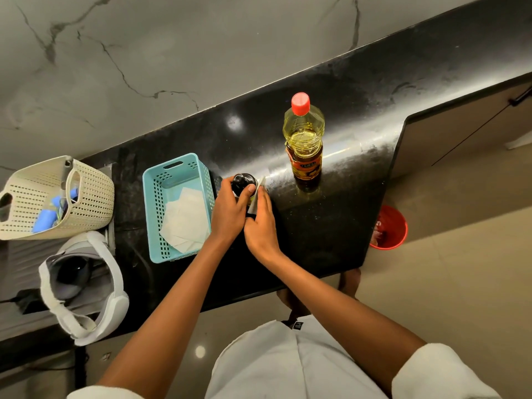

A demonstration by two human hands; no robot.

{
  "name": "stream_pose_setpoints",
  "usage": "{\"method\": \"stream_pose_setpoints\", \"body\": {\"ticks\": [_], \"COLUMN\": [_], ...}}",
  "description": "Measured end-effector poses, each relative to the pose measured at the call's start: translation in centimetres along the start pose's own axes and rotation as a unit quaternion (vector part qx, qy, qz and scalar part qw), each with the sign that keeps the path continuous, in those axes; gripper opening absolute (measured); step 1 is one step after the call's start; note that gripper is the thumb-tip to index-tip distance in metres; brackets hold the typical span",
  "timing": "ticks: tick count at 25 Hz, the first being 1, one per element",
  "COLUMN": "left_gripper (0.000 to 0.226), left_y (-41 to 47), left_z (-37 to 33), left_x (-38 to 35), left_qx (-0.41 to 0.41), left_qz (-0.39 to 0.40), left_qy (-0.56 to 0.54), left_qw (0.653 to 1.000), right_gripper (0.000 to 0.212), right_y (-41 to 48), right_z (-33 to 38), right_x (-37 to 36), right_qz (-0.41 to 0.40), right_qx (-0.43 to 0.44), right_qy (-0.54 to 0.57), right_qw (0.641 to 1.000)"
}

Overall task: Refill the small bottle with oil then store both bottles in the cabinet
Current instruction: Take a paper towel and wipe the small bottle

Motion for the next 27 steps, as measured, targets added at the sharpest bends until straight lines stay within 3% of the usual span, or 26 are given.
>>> {"method": "stream_pose_setpoints", "body": {"ticks": [4, 7, 12, 16, 20, 27], "left_gripper": [0.054, 0.058, 0.055, 0.038, 0.053, 0.047], "left_y": [1.4, 2.0, 2.0, 2.9, 3.4, 3.6], "left_z": [-0.3, -0.6, -1.2, -1.2, -1.0, -1.9], "left_x": [0.1, -0.1, -0.5, -0.4, -0.7, -1.6], "left_qx": [0.056, 0.082, 0.044, 0.029, 0.061, 0.080], "left_qz": [-0.031, -0.047, -0.066, -0.040, -0.076, -0.113], "left_qy": [0.016, 0.014, 0.020, 0.045, 0.044, 0.053], "left_qw": [0.998, 0.995, 0.997, 0.998, 0.994, 0.989], "right_gripper": [0.076, 0.076, 0.058, 0.065, 0.058, 0.037], "right_y": [1.5, 4.2, 3.7, 3.7, 5.5, 5.8], "right_z": [0.5, -1.1, -1.4, 0.6, 0.8, -1.1], "right_x": [0.5, 0.8, 0.2, 0.6, 0.6, 0.2], "right_qz": [-0.032, -0.019, -0.027, -0.038, -0.045, -0.123], "right_qx": [0.030, -0.002, 0.000, 0.017, 0.044, -0.057], "right_qy": [0.005, -0.018, 0.006, -0.004, -0.056, -0.042], "right_qw": [0.999, 1.000, 1.000, 0.999, 0.996, 0.990]}}
Point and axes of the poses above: each hand's wrist, its own y-axis towards the middle knuckle, its own x-axis out of the back of the hand, z = x × y, the point moved 2 cm from there along y, towards the middle knuckle, and after that the axes turned 10 degrees about -y, right-handed, at the moved point
